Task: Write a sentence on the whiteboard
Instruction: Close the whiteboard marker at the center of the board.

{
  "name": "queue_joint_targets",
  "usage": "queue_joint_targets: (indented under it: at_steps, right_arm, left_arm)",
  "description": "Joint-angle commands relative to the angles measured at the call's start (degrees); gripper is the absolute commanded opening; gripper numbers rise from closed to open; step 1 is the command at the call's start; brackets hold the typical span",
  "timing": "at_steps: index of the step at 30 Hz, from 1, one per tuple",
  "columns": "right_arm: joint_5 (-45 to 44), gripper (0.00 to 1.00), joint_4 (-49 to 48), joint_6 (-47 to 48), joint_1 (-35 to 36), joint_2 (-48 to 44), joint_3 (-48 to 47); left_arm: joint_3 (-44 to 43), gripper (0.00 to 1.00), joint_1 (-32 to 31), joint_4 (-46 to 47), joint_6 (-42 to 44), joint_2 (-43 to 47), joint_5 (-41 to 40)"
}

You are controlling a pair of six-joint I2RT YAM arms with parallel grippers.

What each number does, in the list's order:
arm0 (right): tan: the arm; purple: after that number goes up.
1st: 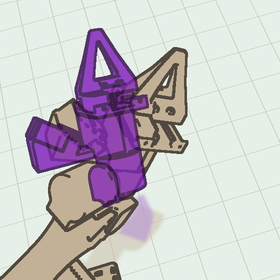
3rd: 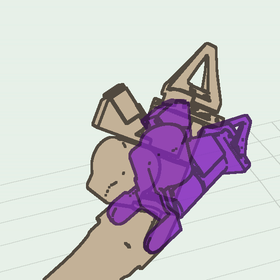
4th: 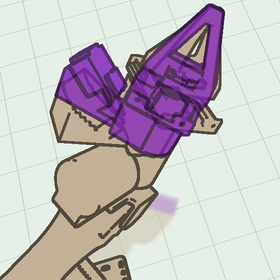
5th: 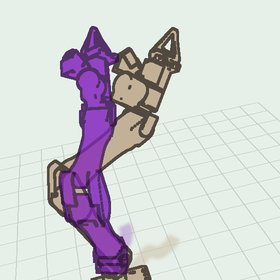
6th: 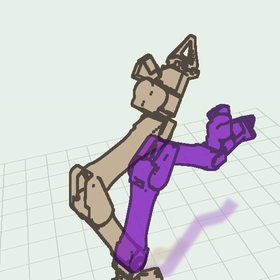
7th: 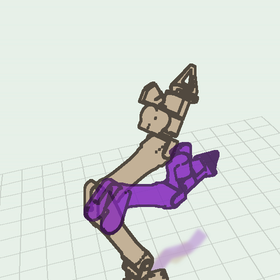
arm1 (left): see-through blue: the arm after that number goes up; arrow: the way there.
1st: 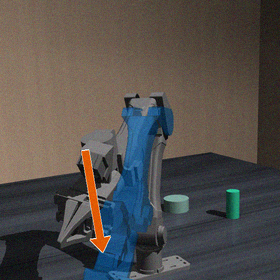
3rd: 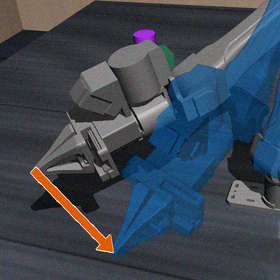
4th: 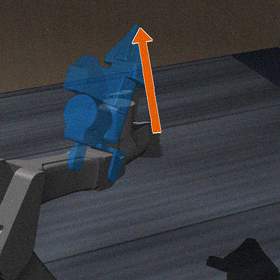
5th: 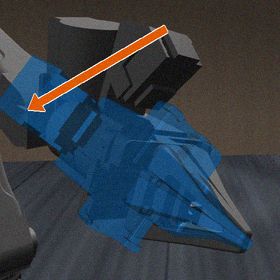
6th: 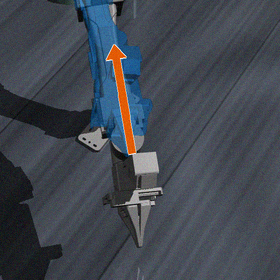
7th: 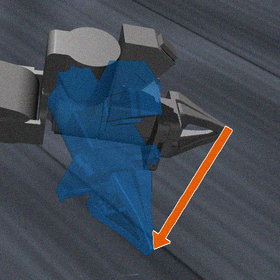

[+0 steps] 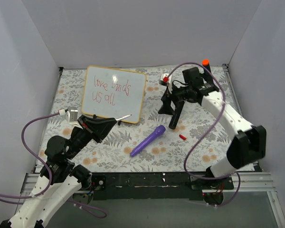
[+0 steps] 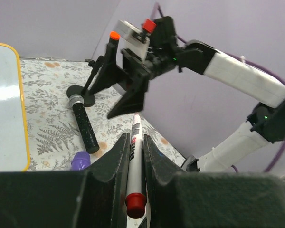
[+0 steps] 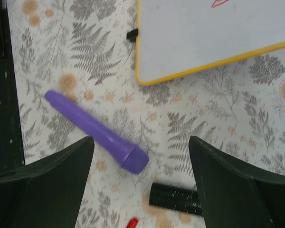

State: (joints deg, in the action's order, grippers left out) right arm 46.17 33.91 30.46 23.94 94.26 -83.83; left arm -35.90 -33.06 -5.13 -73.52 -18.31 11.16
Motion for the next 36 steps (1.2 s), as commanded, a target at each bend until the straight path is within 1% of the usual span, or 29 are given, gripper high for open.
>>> queue_joint_targets:
  at_steps: [1,2,3,5,6,8,11,13,17,23,28,31,33,36]
  right_arm:
    - [-11.1,0.91,5.0,5.9,-0.7,-17.1,13.4]
    - [-13.2,0.98,2.8,4.6,-0.8,-22.5,15.8]
    - [-14.6,0.98,2.9,4.0,-2.8,-23.9,19.1]
    - [-17.3,0.98,4.6,2.0,-5.6,-25.8,22.1]
    - [-17.1,0.98,6.8,3.5,-7.1,-26.1,23.5]
    - [-14.6,0.98,12.2,6.4,-7.7,-27.9,24.8]
    - [-14.7,0.97,12.8,8.6,-8.8,-33.4,27.8]
    - [-17.9,0.97,13.1,9.1,-10.0,-34.7,29.6]
    - [-19.2,0.96,11.8,10.4,-10.2,-37.9,34.3]
    - [-21.0,0.97,9.3,11.8,-10.8,-39.0,38.4]
    - [-18.8,0.94,8.1,13.0,-13.4,-37.0,40.9]
    - [-18.0,0.91,8.4,13.2,-14.8,-34.2,40.2]
    - [-19.3,0.88,8.9,13.4,-14.9,-33.0,39.8]
    - [-20.7,0.81,9.2,14.5,-14.9,-31.4,39.8]
  left_arm:
    - [1.4,0.0,0.3,4.5,-0.2,0.2,4.7]
    - [1.6,0.0,0.4,4.9,-0.2,0.4,5.1]
    - [2.3,0.0,0.3,4.8,-0.3,0.5,5.4]
    - [2.9,0.0,0.3,7.1,-1.0,0.9,6.5]
    - [3.6,0.0,0.3,7.3,-1.2,1.1,6.9]
    - [4.3,0.0,0.3,8.0,-1.9,1.4,7.6]
    - [6.0,0.0,0.3,9.2,-3.0,2.4,7.7]
    - [6.9,0.0,0.3,9.7,-3.5,2.9,7.7]
    - [6.9,0.0,0.3,10.5,-4.0,2.1,7.7]
    - [7.6,0.0,0.3,11.5,-5.0,0.8,8.1]
    - [8.4,0.0,0.3,10.8,-5.1,1.2,7.4]
    - [8.8,0.0,0.3,10.3,-5.2,1.6,7.0]
    - [8.9,0.0,0.3,10.2,-5.1,1.5,6.7]
    - [8.9,0.0,0.3,10.5,-4.8,0.7,6.7]
